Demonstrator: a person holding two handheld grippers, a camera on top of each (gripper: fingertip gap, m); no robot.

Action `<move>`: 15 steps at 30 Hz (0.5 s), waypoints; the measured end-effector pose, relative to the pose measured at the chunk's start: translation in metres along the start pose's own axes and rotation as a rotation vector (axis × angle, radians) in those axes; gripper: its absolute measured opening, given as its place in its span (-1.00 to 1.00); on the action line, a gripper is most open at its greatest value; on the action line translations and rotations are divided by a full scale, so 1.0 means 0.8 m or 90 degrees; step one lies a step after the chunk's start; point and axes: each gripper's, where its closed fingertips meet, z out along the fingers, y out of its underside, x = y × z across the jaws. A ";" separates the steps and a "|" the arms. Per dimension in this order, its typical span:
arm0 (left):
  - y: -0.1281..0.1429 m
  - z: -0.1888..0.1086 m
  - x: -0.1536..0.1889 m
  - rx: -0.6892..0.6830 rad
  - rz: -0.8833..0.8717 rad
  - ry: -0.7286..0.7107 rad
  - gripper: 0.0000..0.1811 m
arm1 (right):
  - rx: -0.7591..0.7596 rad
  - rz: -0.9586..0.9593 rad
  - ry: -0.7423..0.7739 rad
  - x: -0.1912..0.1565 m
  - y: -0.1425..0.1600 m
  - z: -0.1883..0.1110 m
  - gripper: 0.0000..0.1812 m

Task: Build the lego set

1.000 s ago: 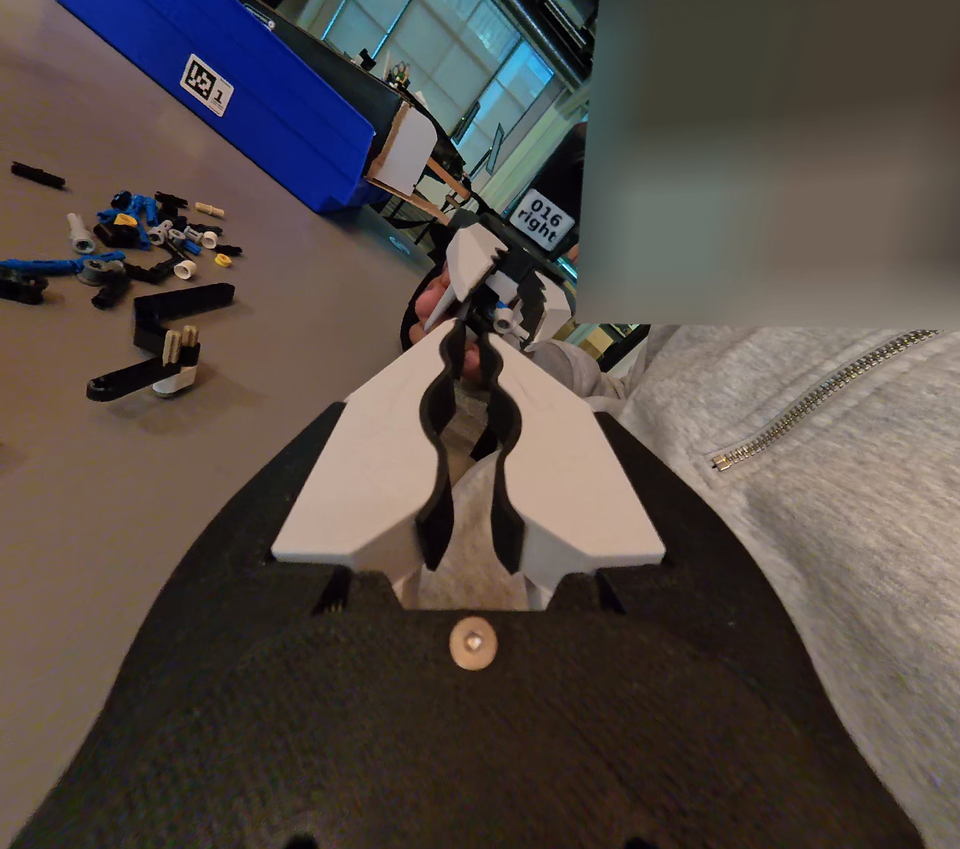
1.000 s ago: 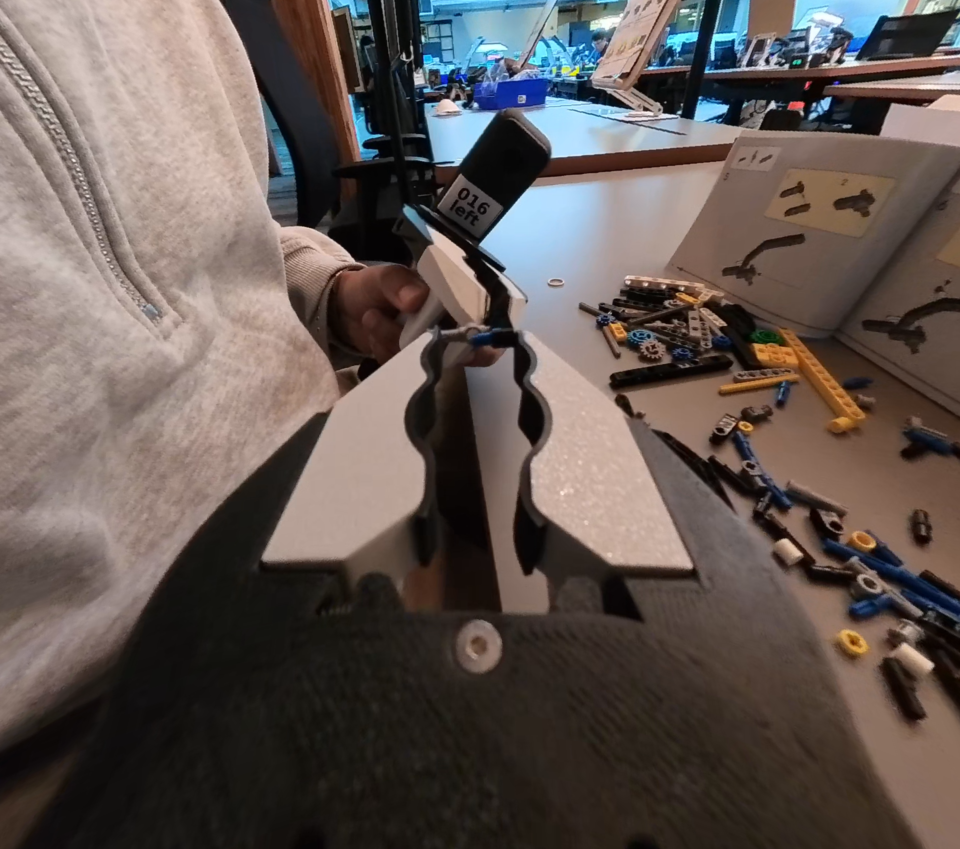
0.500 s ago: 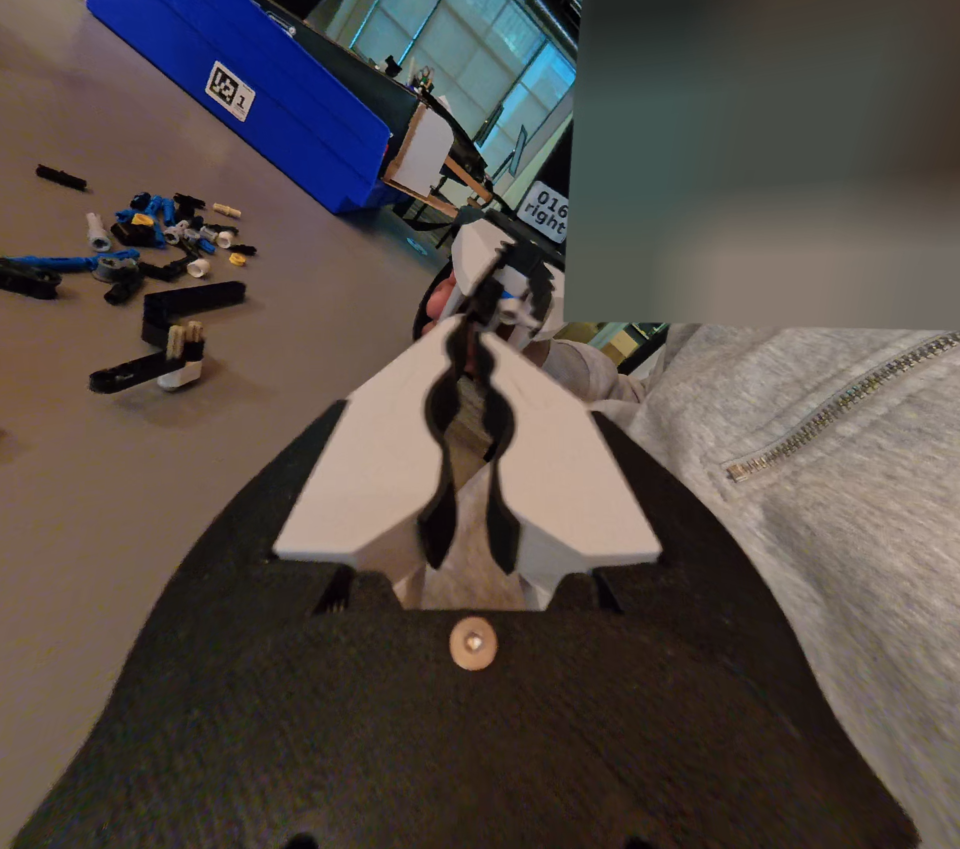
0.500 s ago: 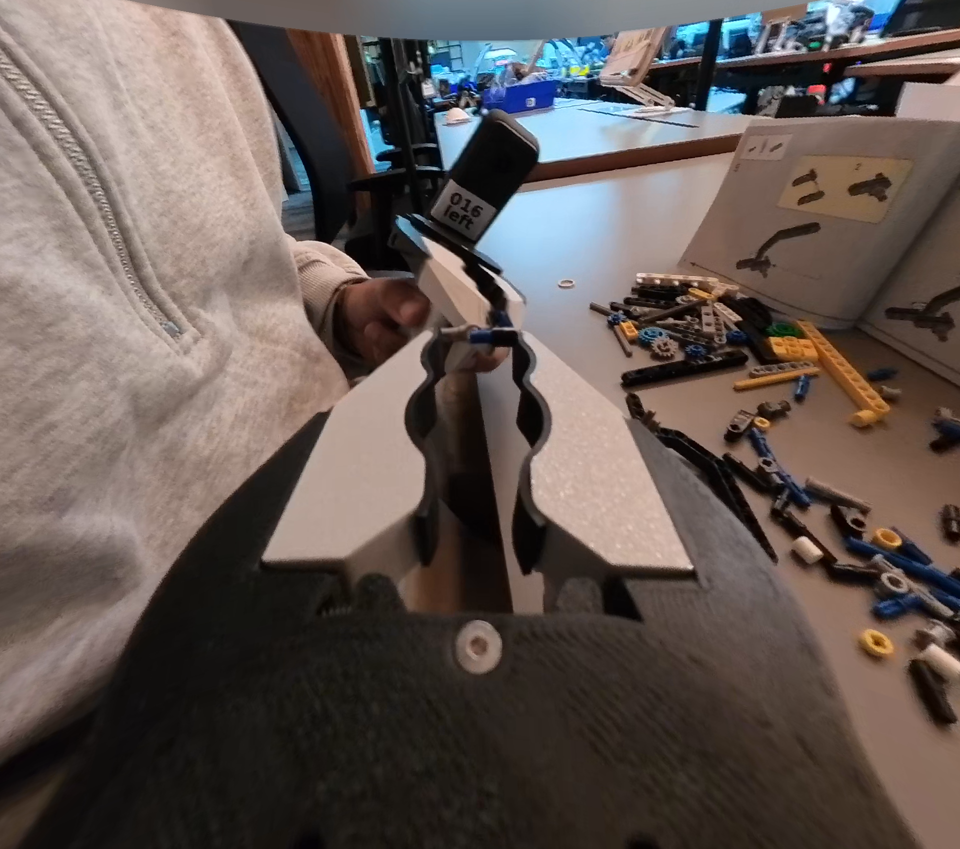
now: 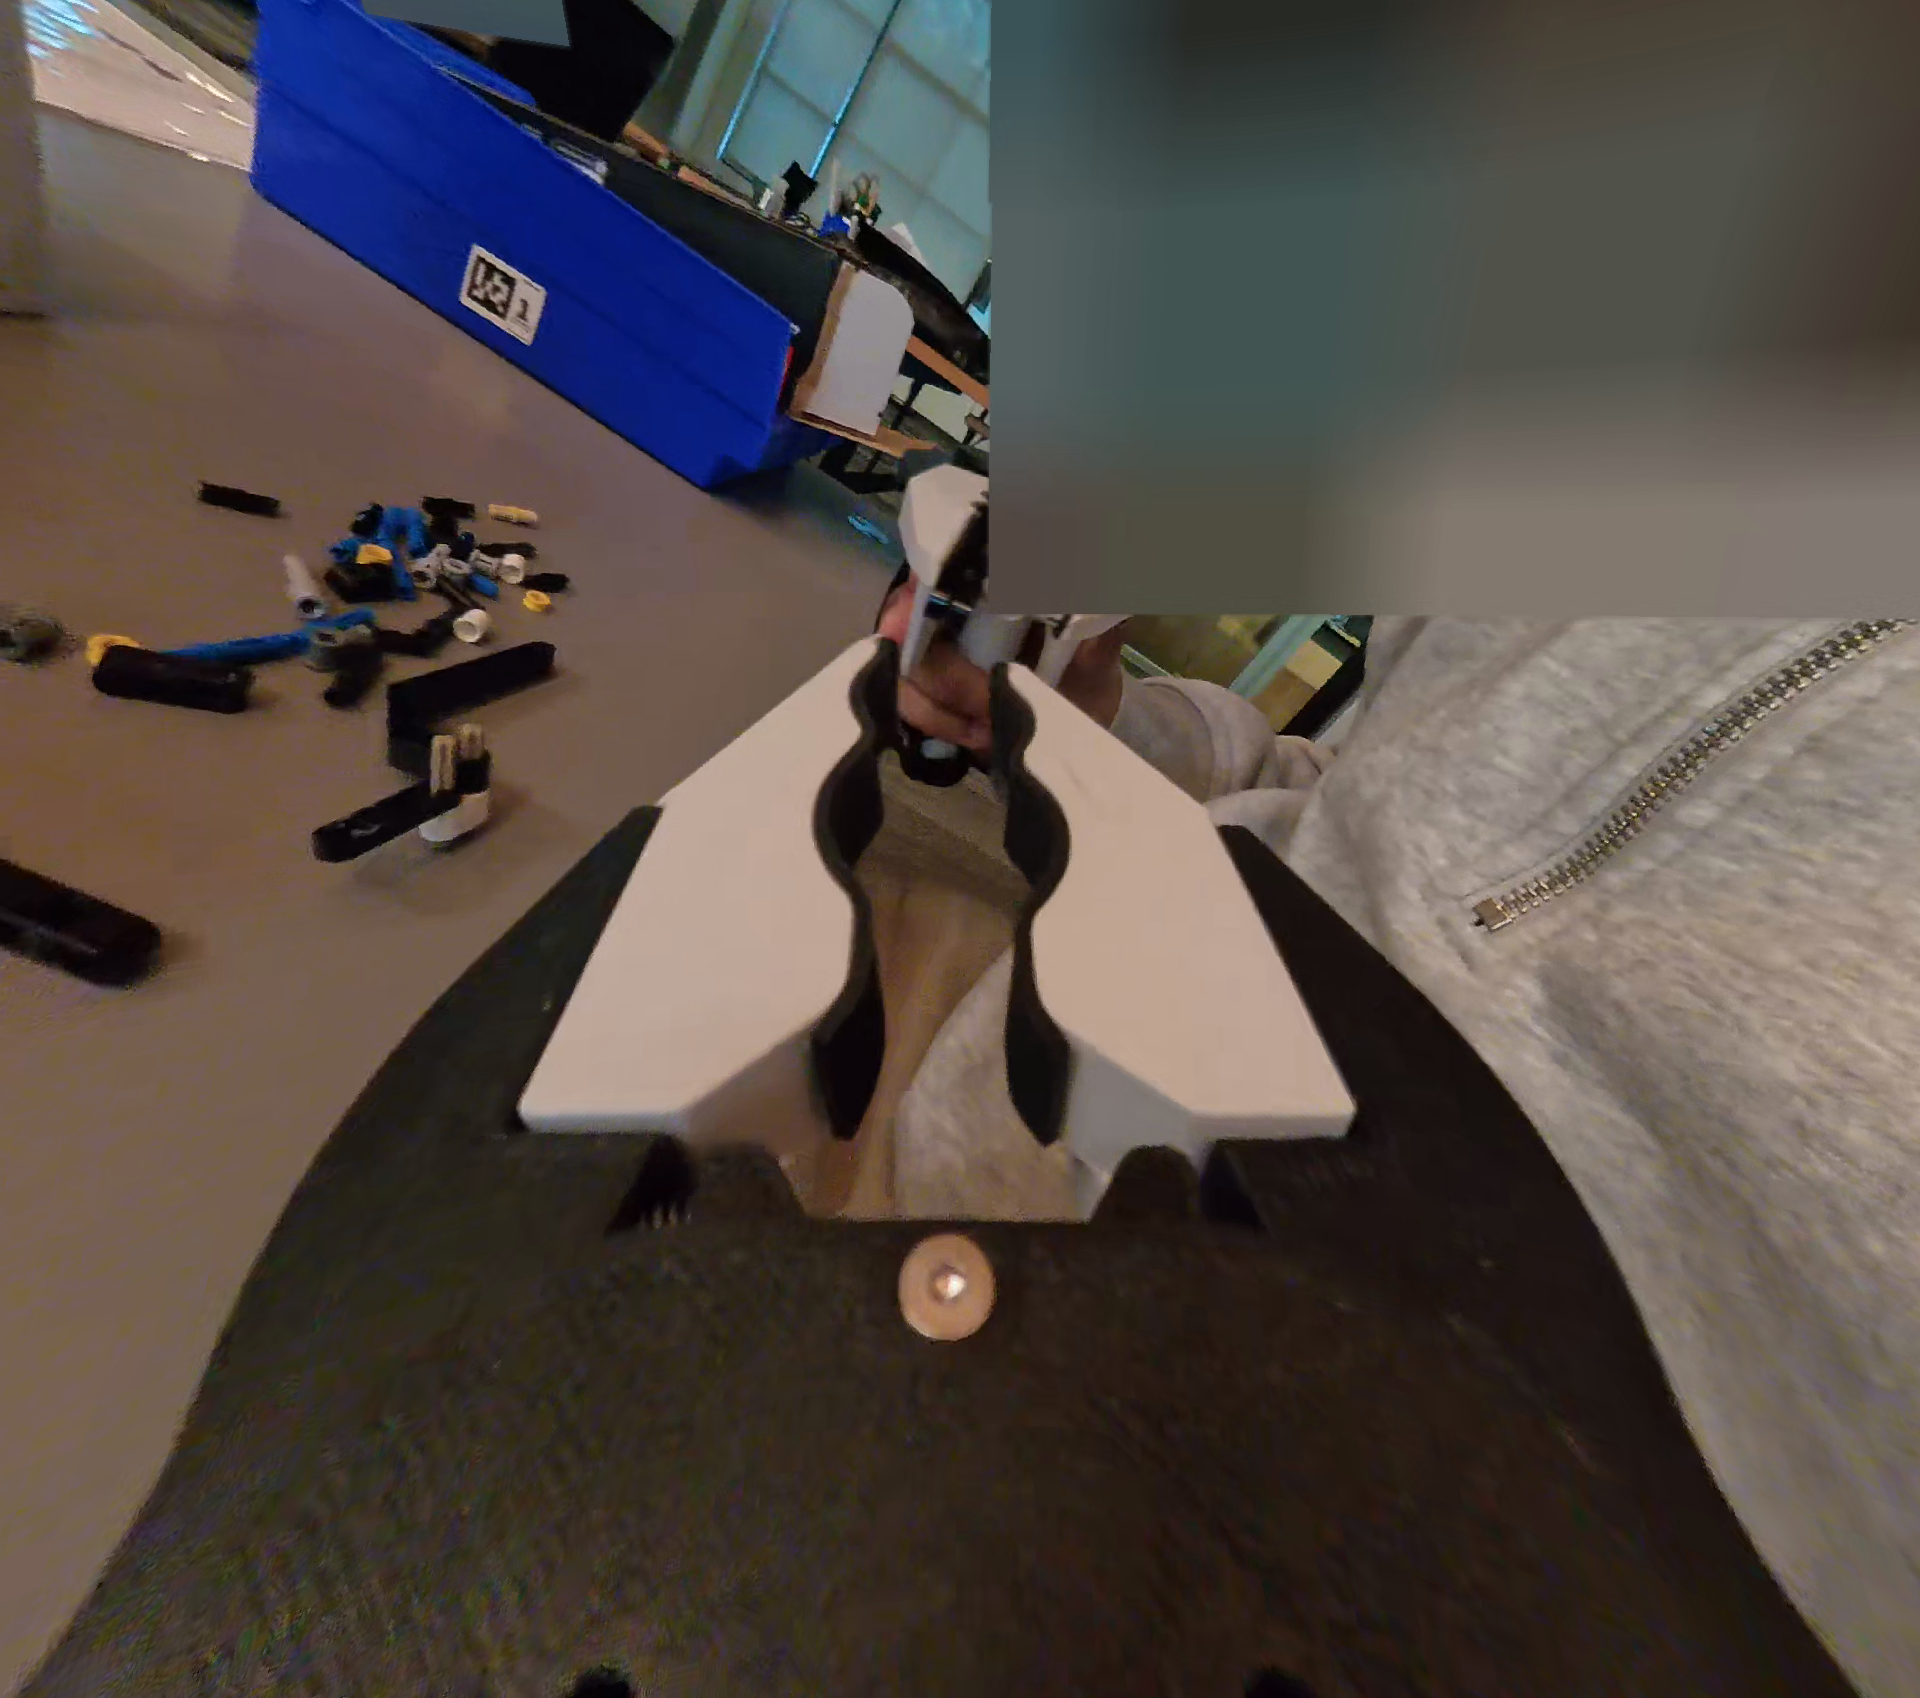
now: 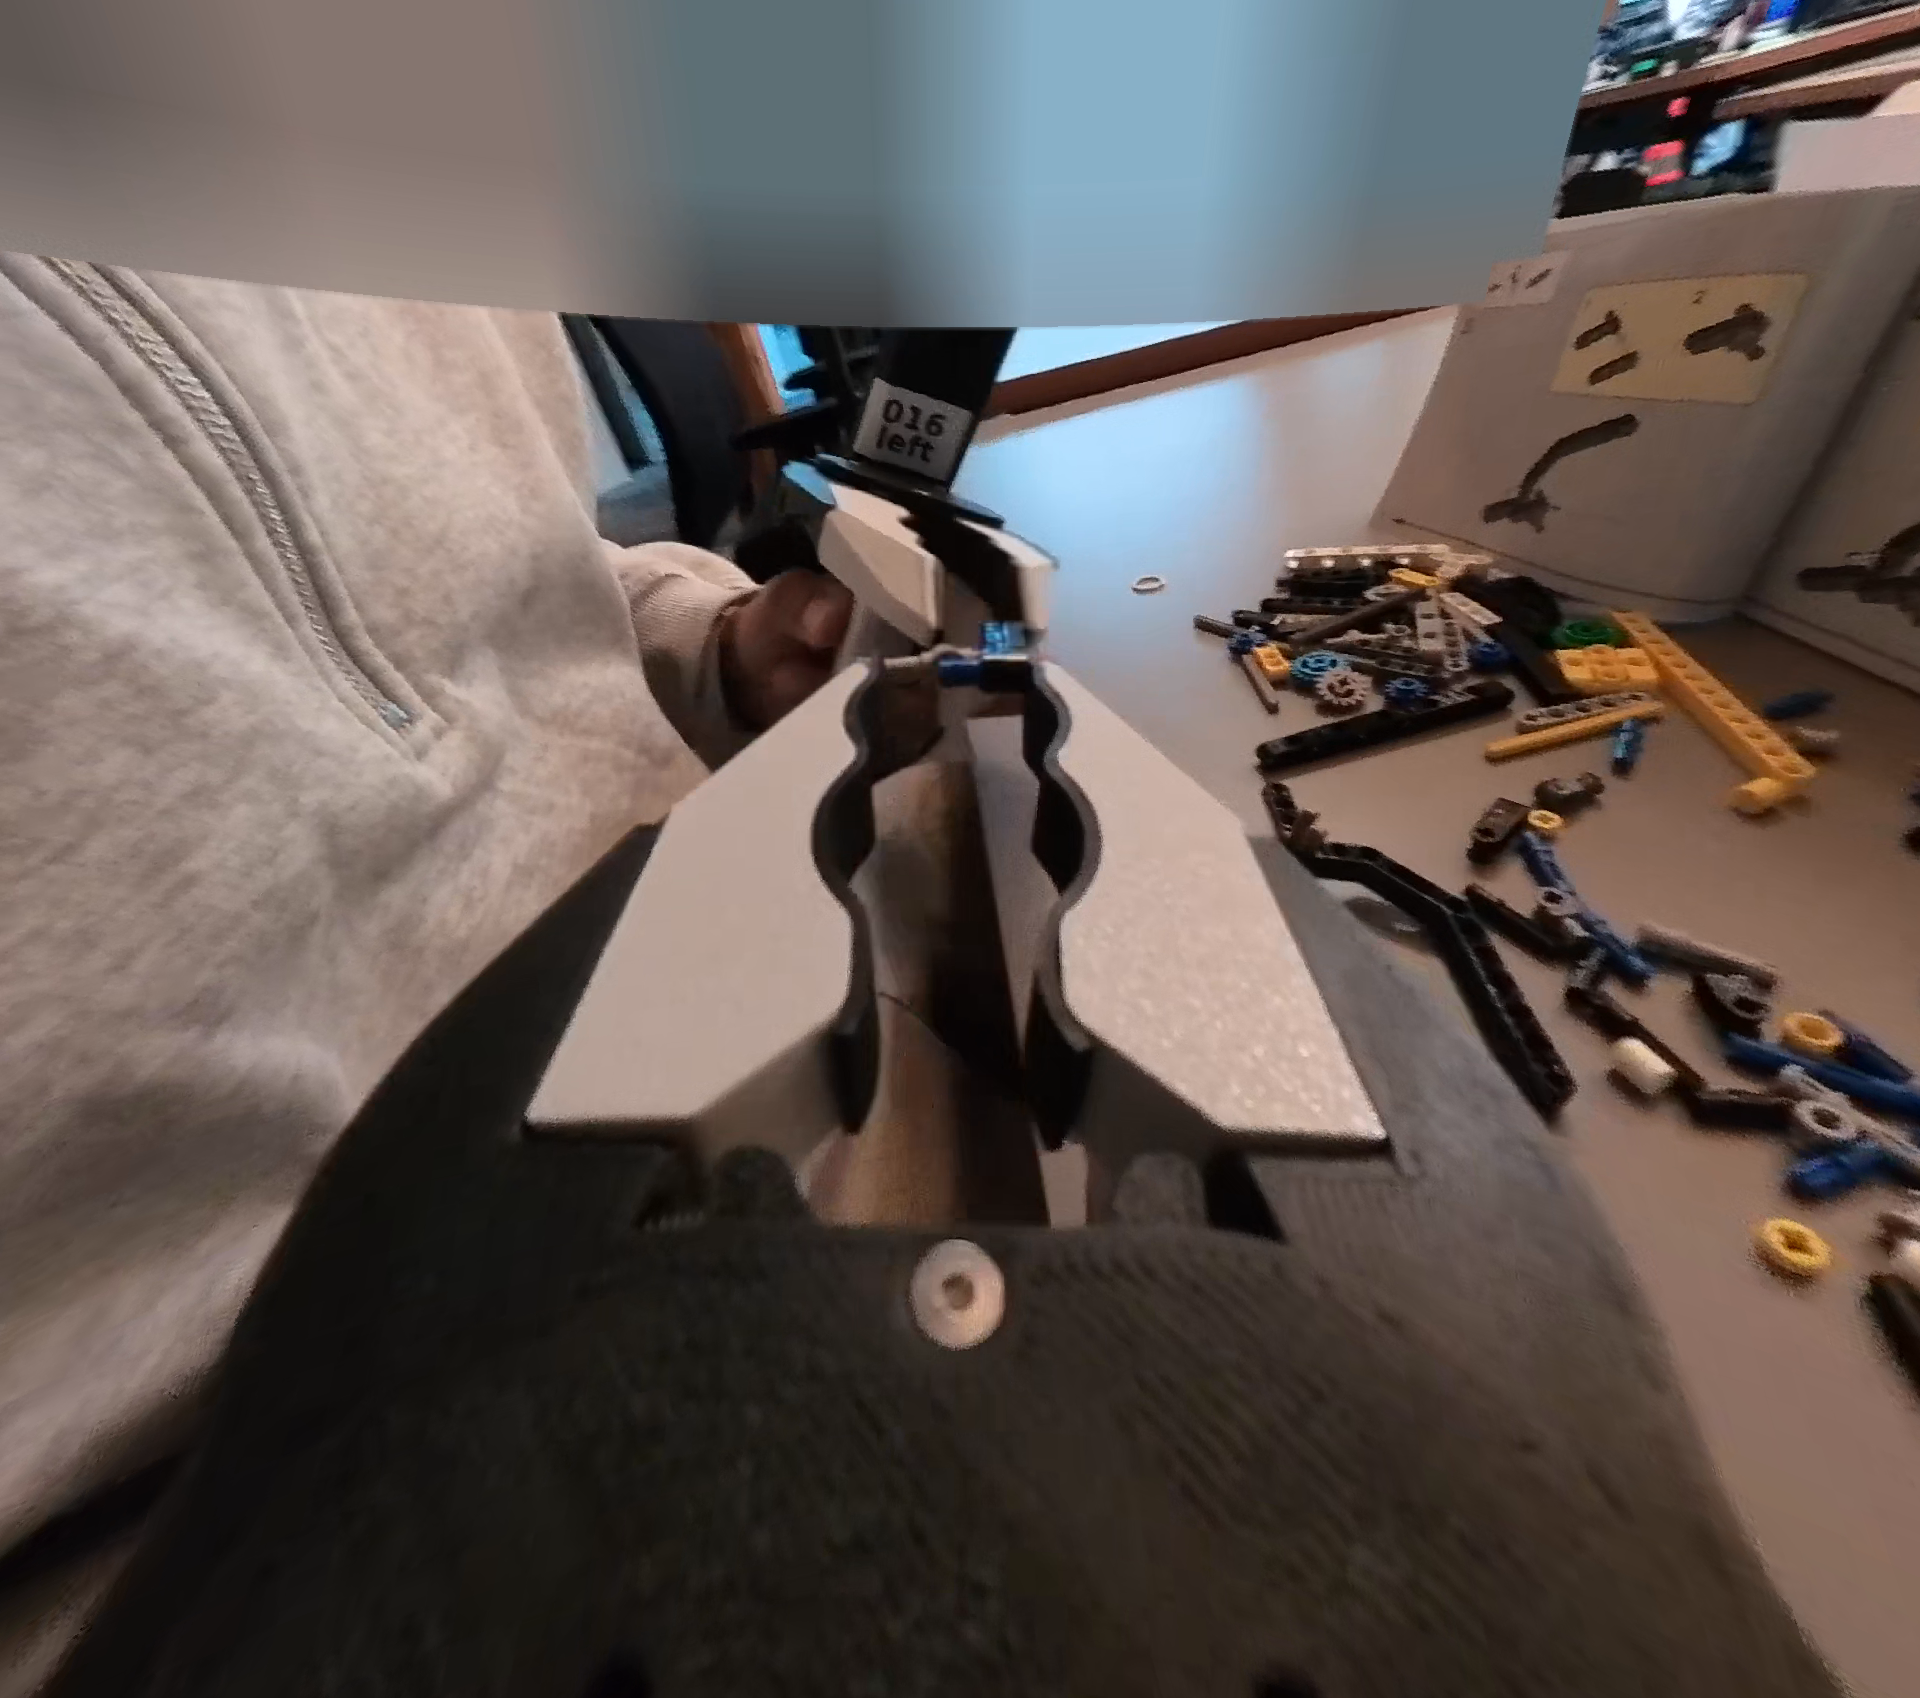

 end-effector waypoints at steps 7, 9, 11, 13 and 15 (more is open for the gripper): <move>0.019 0.014 0.008 -0.049 0.029 -0.005 -0.84 | -0.034 0.036 -0.042 -0.010 0.013 0.009 -0.73; 0.017 0.013 0.008 -0.043 0.025 -0.004 -0.93 | -0.029 0.044 -0.051 -0.012 0.012 0.008 -0.73; 0.017 0.012 0.009 -0.043 0.022 -0.001 -0.94 | -0.025 0.054 -0.057 -0.013 0.011 0.009 -0.73; 0.017 0.012 0.010 -0.040 0.023 -0.003 -0.95 | -0.022 0.060 -0.061 -0.013 0.011 0.008 -0.73; 0.017 0.013 0.010 -0.036 0.029 -0.012 -0.95 | -0.018 0.064 -0.063 -0.013 0.010 0.008 -0.73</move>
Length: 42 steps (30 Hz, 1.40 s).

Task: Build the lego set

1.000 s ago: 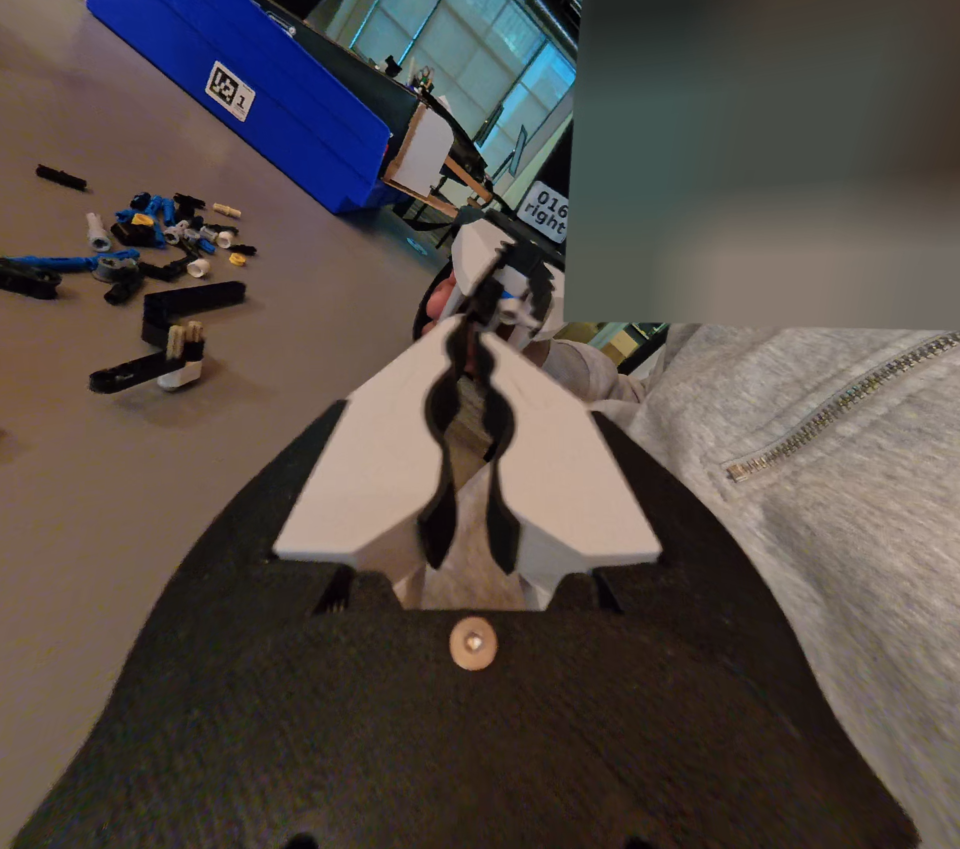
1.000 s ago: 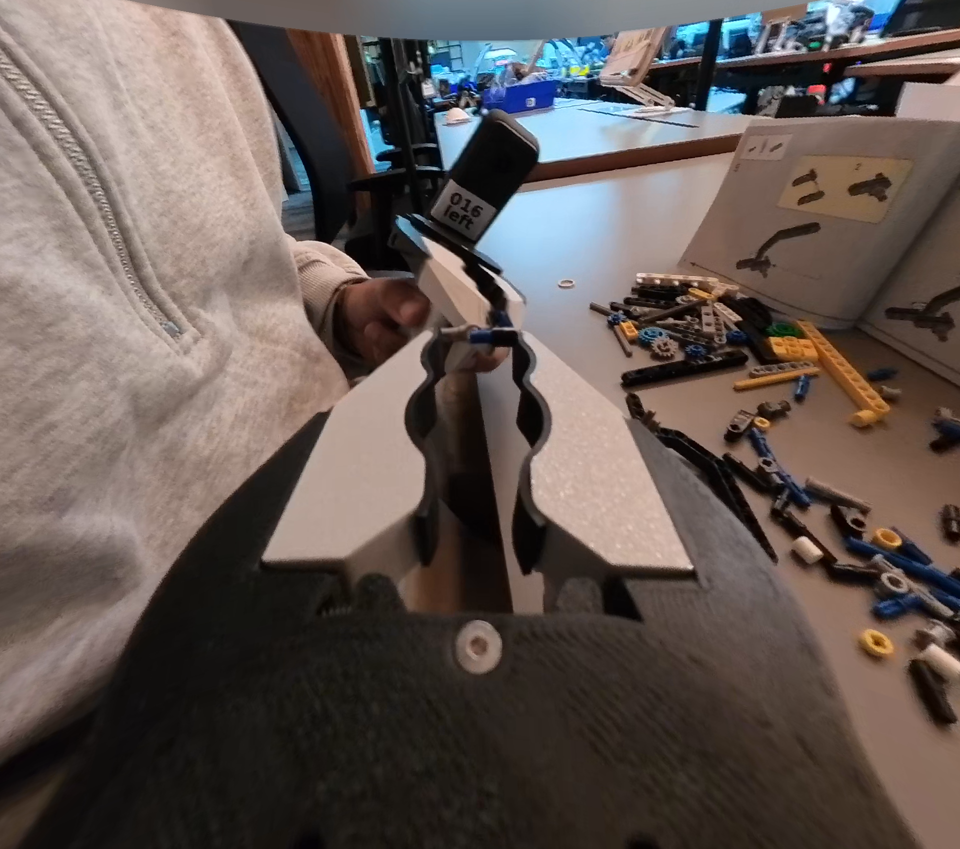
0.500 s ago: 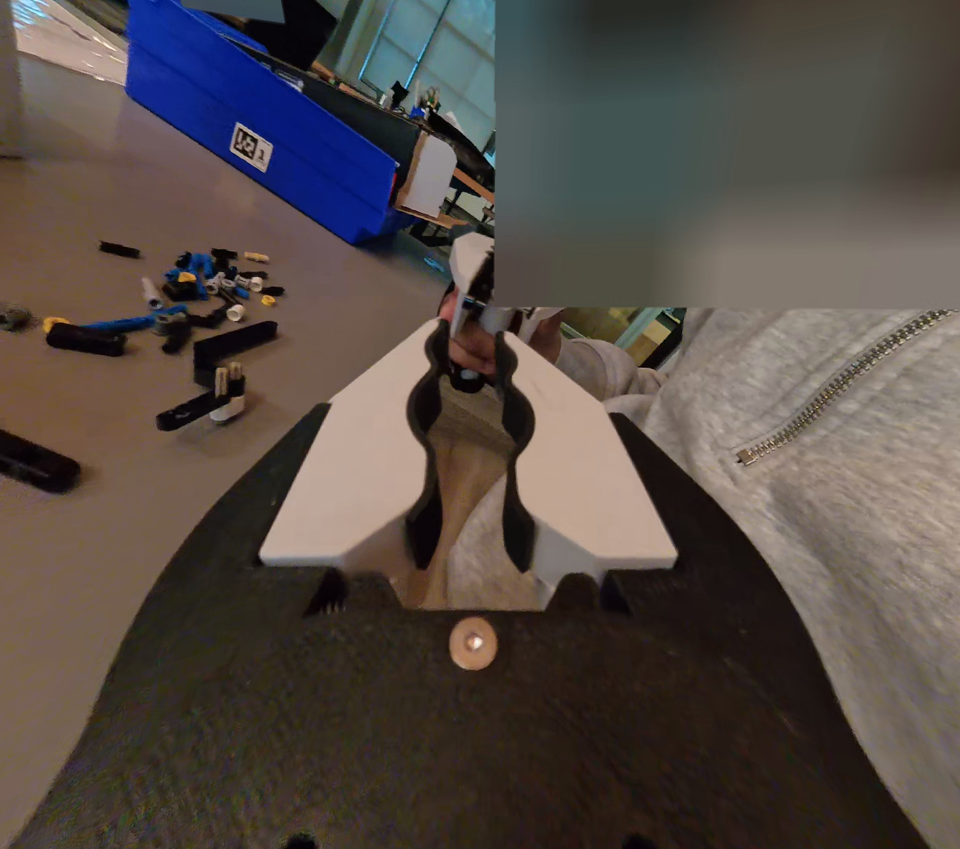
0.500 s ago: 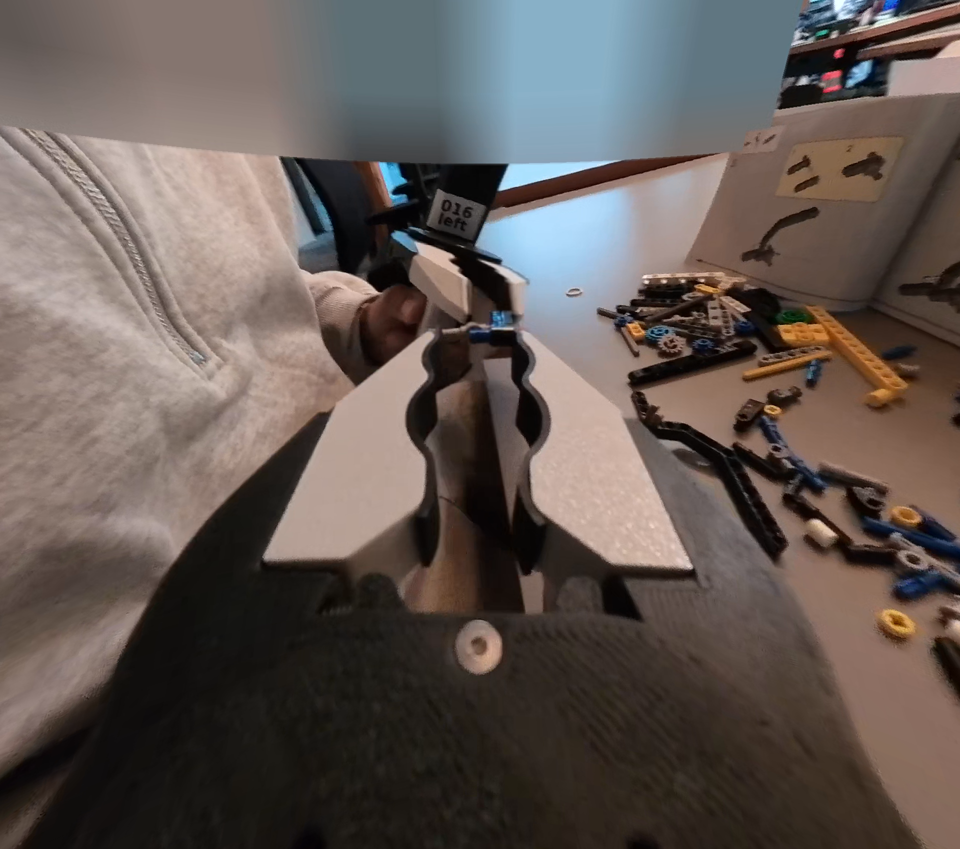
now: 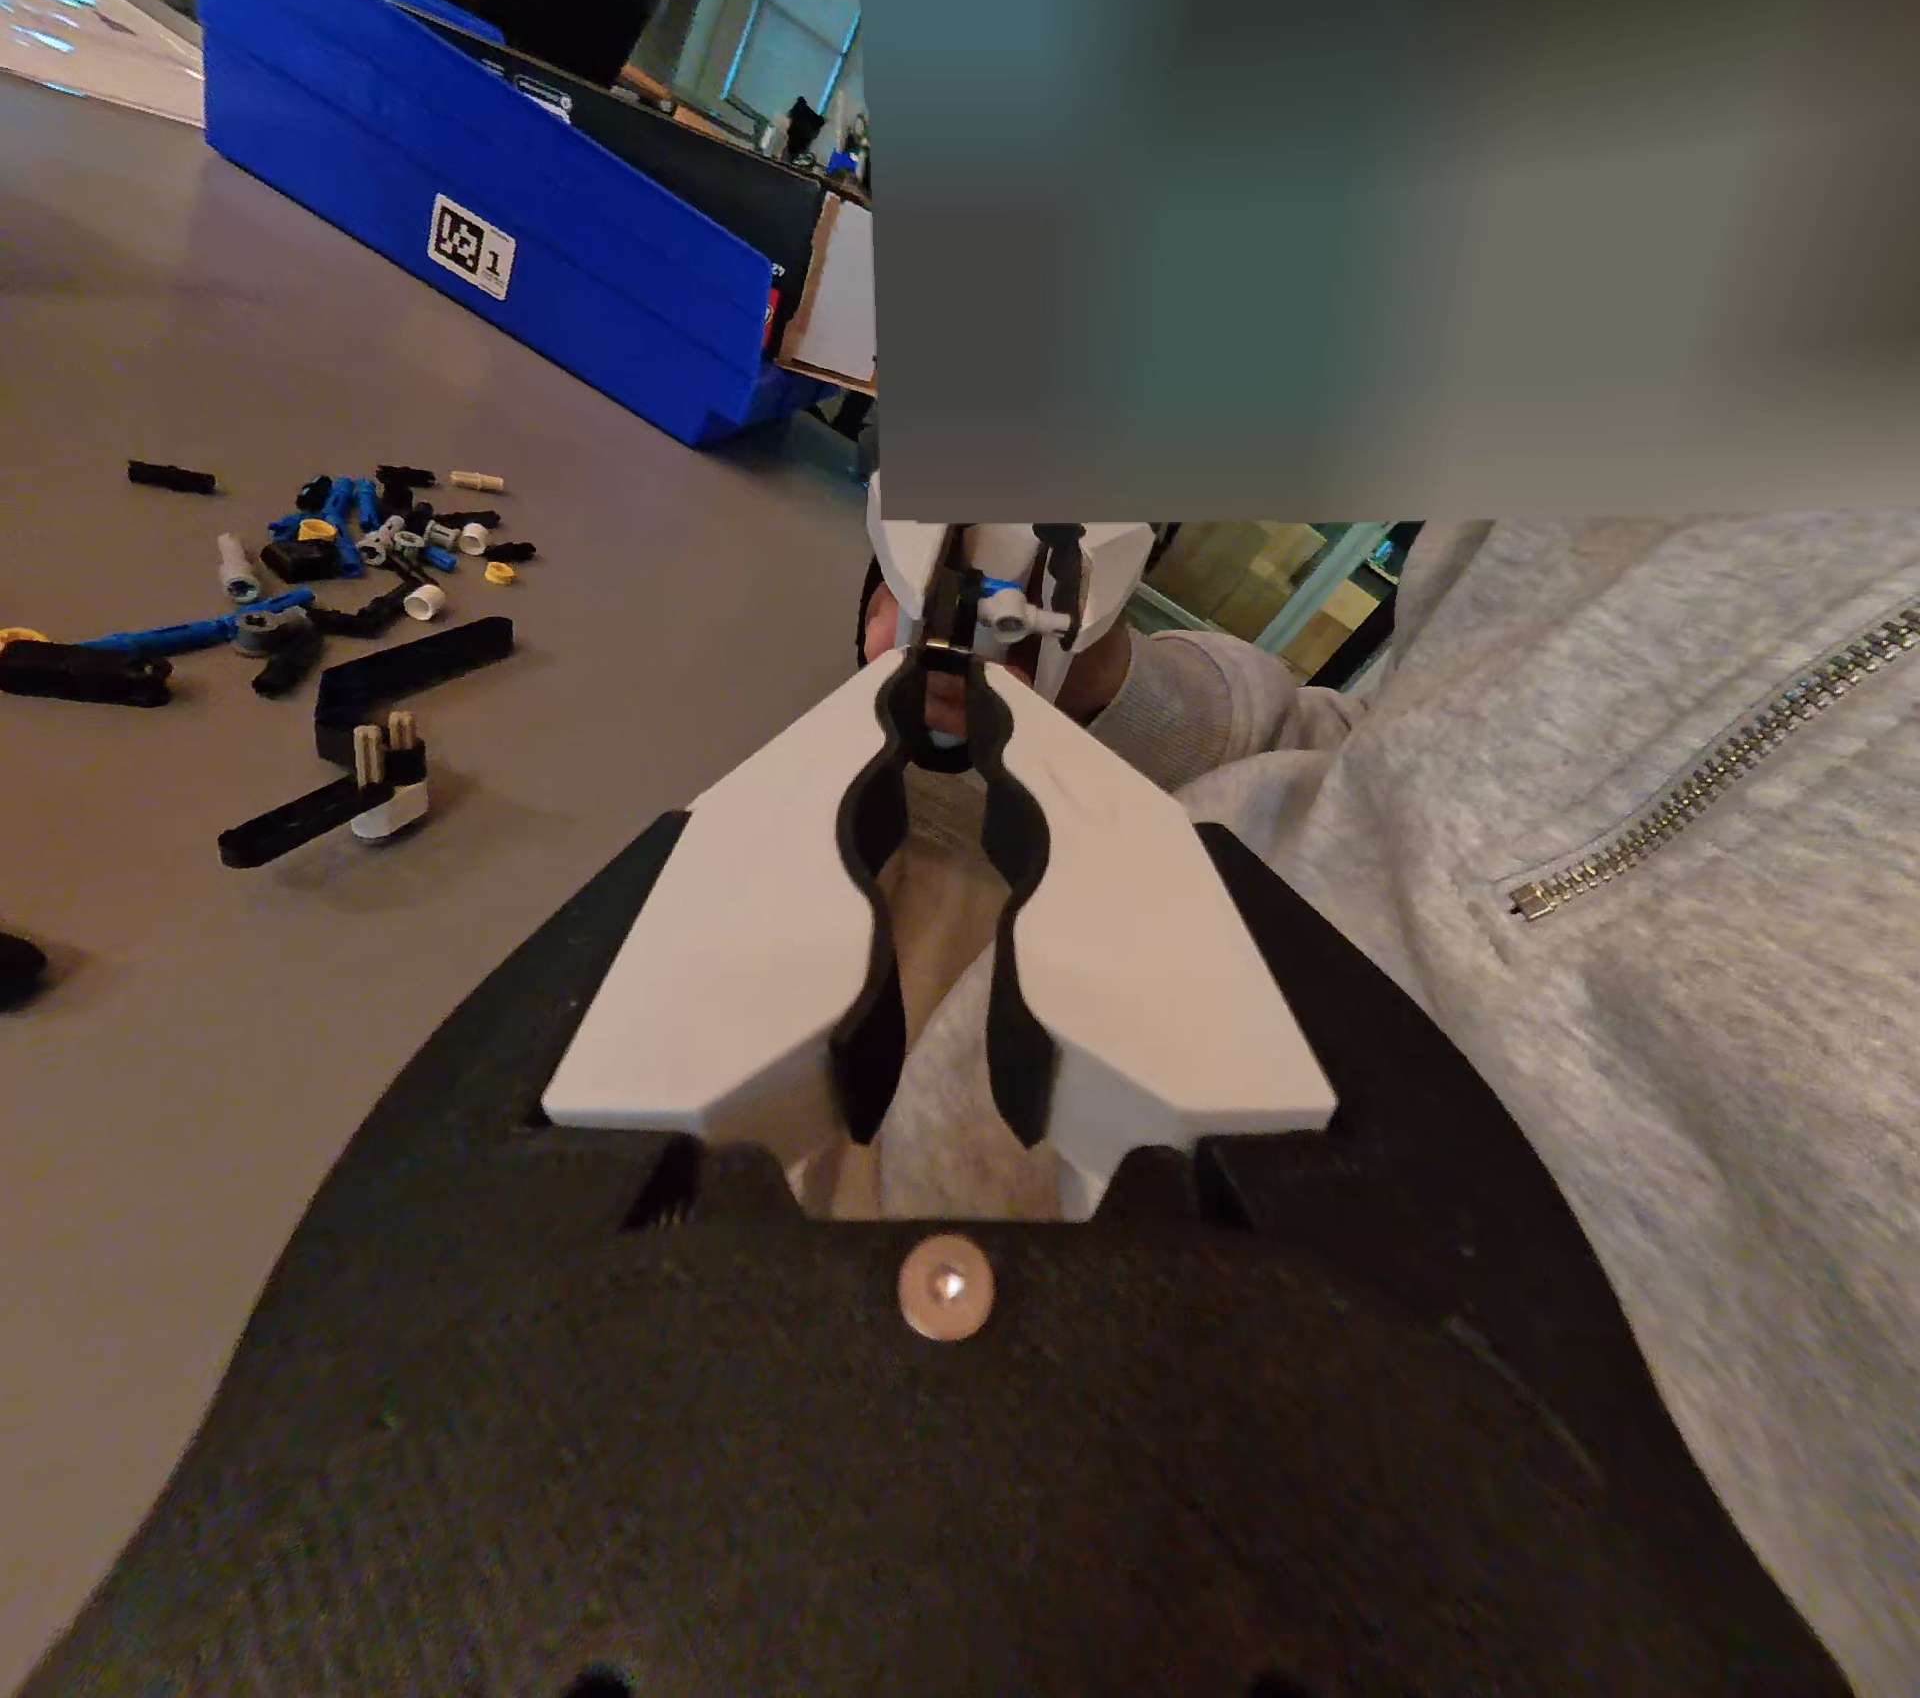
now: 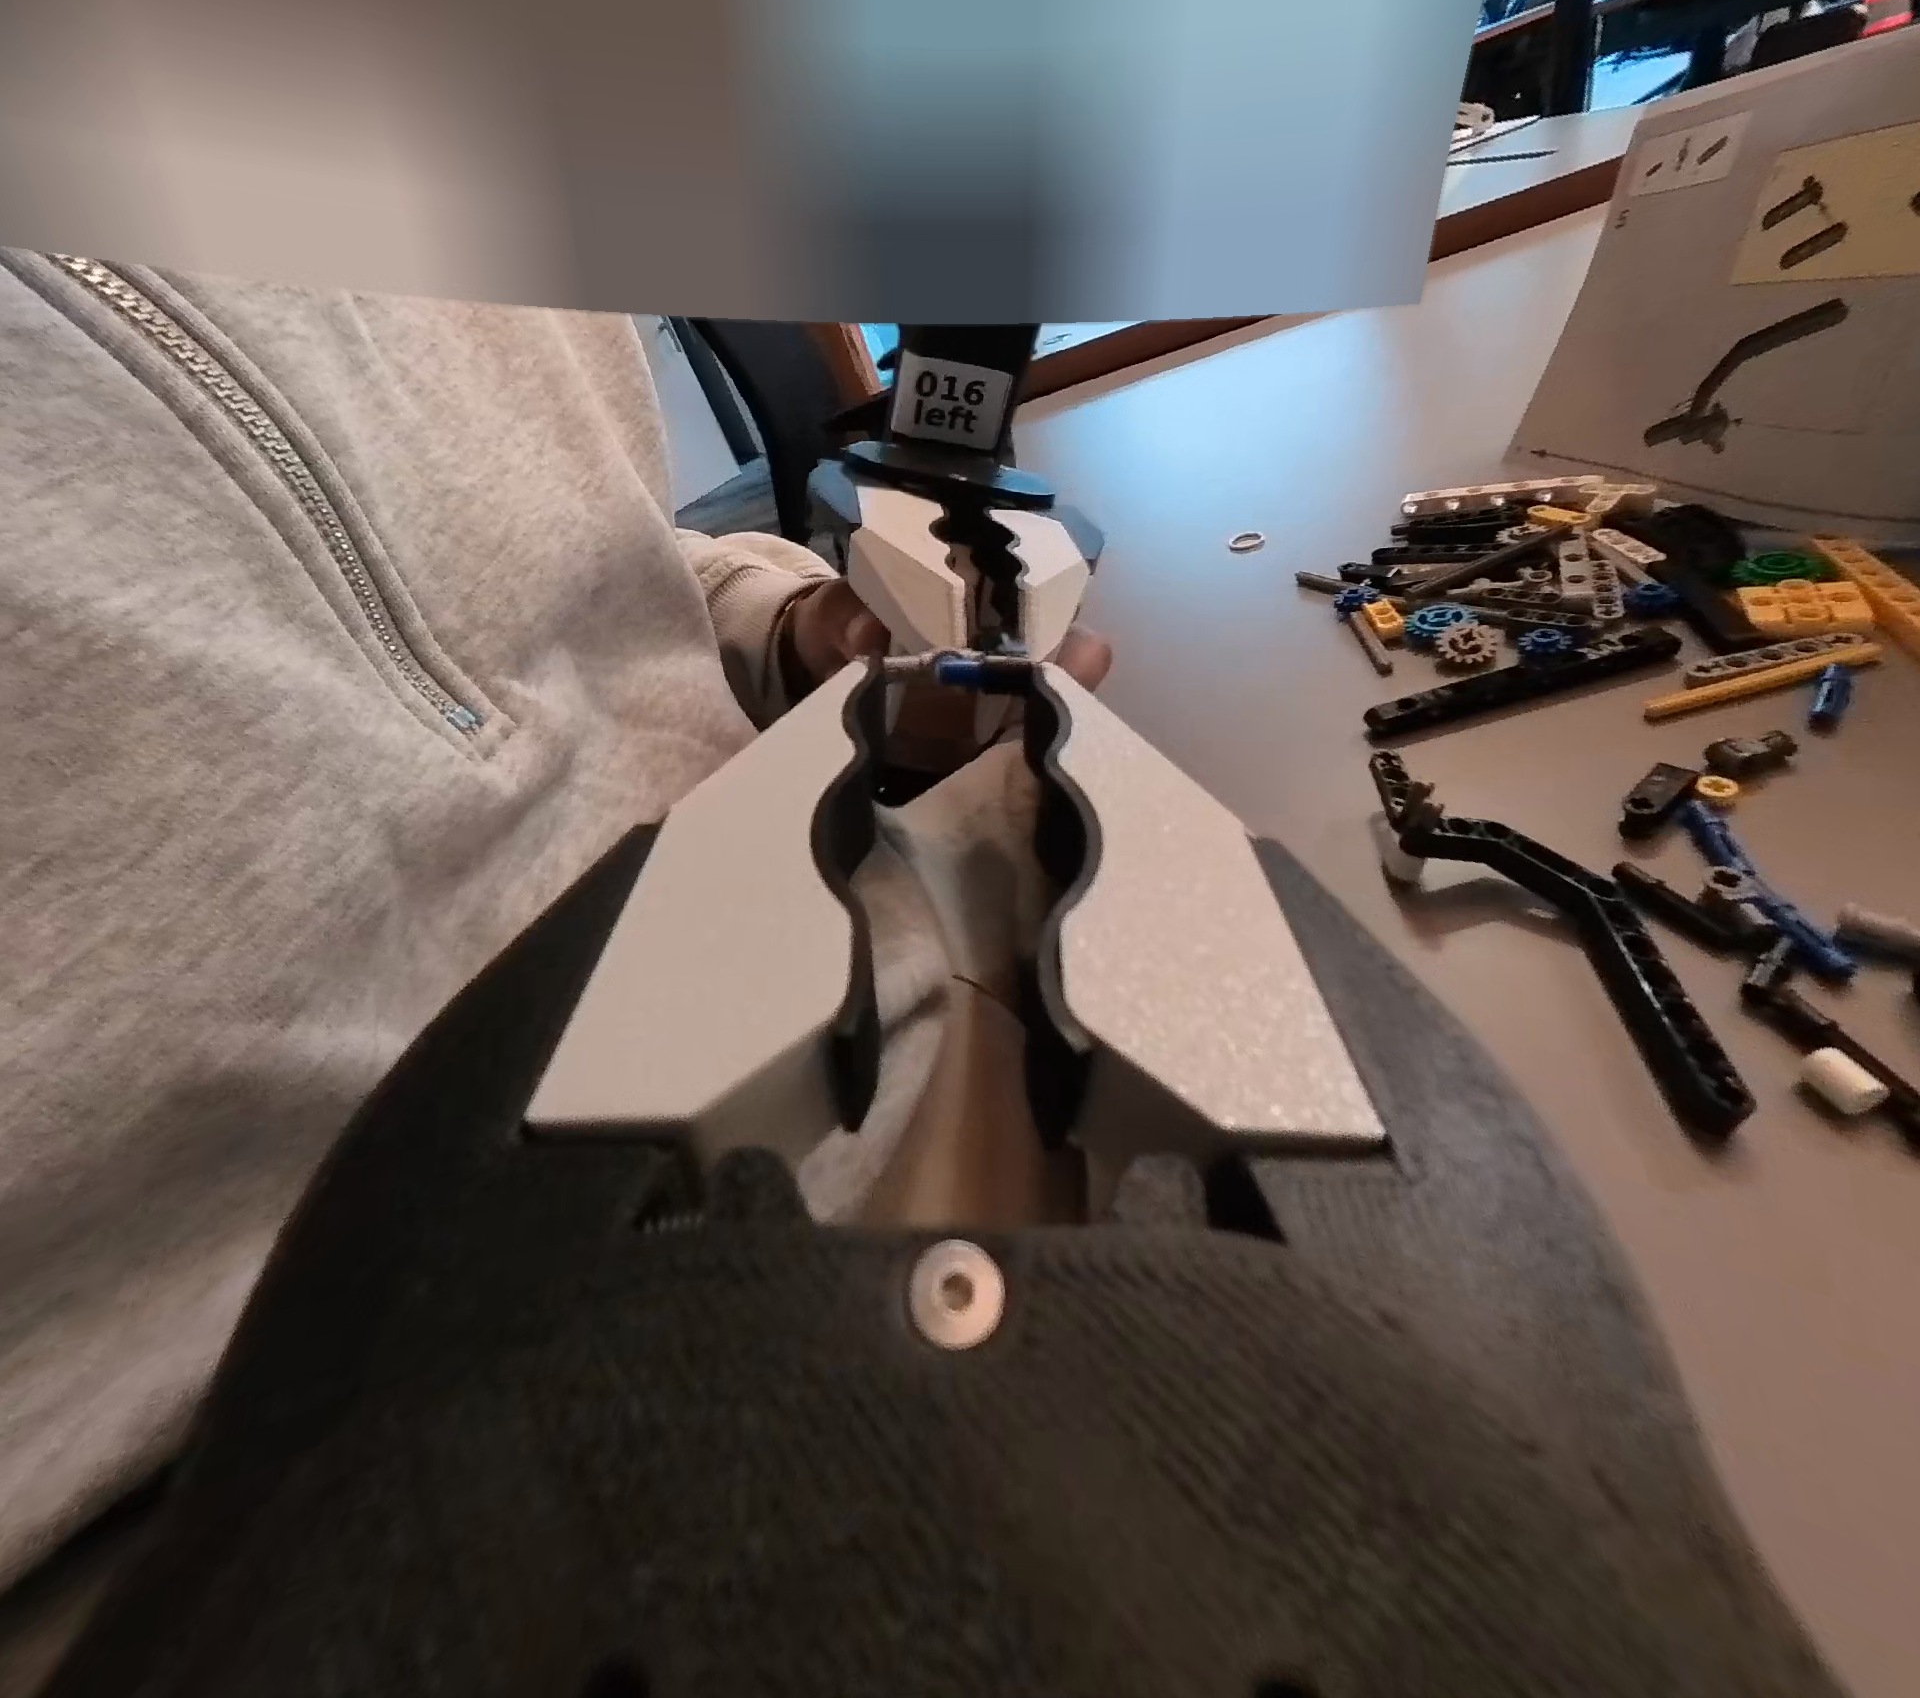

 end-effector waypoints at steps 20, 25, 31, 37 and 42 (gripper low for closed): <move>-0.002 0.001 -0.004 0.004 0.060 -0.061 -0.93 | 0.018 -0.026 0.041 0.009 -0.005 0.000 -0.69; -0.005 -0.001 -0.006 0.005 0.070 -0.065 -0.94 | 0.018 -0.054 0.066 0.011 -0.006 0.001 -0.70; -0.002 0.000 -0.004 -0.003 0.076 -0.061 -0.94 | 0.012 -0.069 0.065 0.009 -0.005 -0.001 -0.71; 0.000 0.001 -0.004 -0.004 0.080 -0.068 -0.94 | -0.004 -0.062 0.063 0.008 -0.003 -0.002 -0.71; 0.002 0.003 -0.004 -0.010 0.102 -0.091 -0.93 | -0.008 -0.051 0.061 0.009 -0.001 -0.003 -0.71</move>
